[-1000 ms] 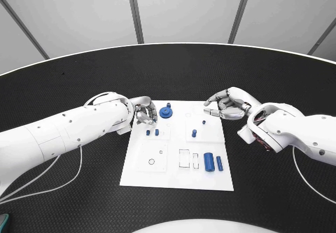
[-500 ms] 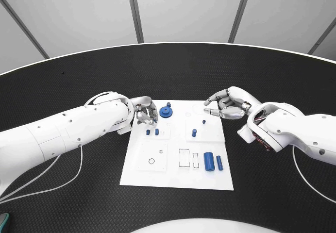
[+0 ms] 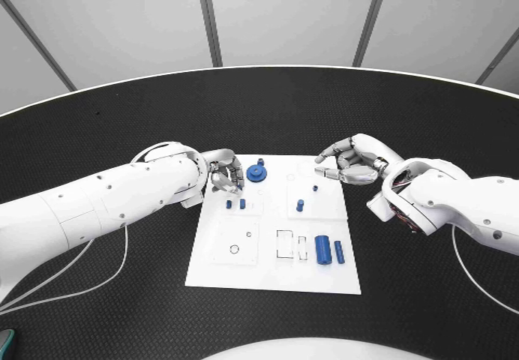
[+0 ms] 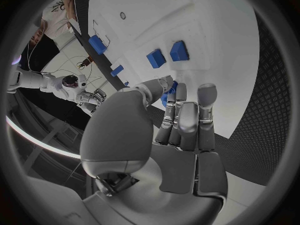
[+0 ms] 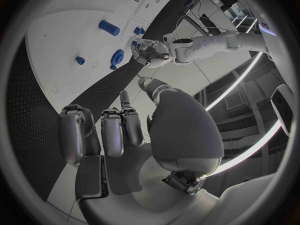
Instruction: Assemble the parts on the task board
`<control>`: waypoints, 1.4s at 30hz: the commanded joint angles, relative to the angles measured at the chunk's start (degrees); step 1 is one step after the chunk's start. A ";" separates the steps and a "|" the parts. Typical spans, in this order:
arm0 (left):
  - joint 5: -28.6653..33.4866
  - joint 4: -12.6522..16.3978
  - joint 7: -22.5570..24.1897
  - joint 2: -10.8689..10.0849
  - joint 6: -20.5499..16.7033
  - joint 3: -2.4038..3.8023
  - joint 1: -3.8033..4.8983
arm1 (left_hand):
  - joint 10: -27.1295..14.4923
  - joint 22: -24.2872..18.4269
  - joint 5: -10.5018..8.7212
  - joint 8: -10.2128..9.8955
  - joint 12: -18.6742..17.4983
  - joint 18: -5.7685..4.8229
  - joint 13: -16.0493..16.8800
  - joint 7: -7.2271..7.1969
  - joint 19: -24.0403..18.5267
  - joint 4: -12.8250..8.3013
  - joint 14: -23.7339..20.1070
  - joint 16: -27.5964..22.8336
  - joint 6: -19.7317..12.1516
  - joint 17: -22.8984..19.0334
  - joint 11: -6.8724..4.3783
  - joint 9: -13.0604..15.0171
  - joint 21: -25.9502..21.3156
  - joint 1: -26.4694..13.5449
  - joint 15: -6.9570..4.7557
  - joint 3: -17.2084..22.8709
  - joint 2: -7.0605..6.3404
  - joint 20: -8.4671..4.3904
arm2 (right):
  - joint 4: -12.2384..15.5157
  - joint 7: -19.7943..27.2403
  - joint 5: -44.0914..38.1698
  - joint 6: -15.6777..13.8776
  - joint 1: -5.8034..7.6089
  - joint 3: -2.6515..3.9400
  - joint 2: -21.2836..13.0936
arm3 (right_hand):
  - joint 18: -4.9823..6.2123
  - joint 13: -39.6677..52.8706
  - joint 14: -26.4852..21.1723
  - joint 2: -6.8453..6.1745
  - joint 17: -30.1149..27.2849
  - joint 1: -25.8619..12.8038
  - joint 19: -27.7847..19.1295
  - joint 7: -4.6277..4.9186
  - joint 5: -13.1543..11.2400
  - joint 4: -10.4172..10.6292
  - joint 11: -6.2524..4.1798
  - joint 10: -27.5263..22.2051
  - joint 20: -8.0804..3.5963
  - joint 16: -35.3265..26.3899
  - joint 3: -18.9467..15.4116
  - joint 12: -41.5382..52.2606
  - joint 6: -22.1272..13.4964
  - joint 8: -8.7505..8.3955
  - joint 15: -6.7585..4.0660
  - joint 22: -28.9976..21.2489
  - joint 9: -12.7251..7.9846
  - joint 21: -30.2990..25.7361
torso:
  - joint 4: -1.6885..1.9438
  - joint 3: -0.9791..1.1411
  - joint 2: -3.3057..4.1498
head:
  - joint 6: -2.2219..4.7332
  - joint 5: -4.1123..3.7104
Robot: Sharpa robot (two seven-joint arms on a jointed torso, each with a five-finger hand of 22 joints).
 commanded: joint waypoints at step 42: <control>0.01 -0.97 -2.05 0.61 1.73 -0.01 -0.01 | -0.73 -3.85 -0.45 -2.08 -1.79 -0.19 -0.63 1.11 -2.67 -1.31 0.43 0.97 -2.11 2.10 1.07 -0.92 -1.73 -1.30 0.77 -1.22 -1.12 0.58 | -0.23 -0.05 0.00 0.00 0.00 0.00 0.17 | 0.84 9.21 3.89 0.27 6.15 -0.24 1.09 -0.11 0.26 -0.14 -0.33 1.14 -0.59 -0.42 0.31 -0.02 -0.29 0.36 -0.43 3.76 -0.17 -0.45 | -0.01 -0.02 -0.07 | -0.31 -0.02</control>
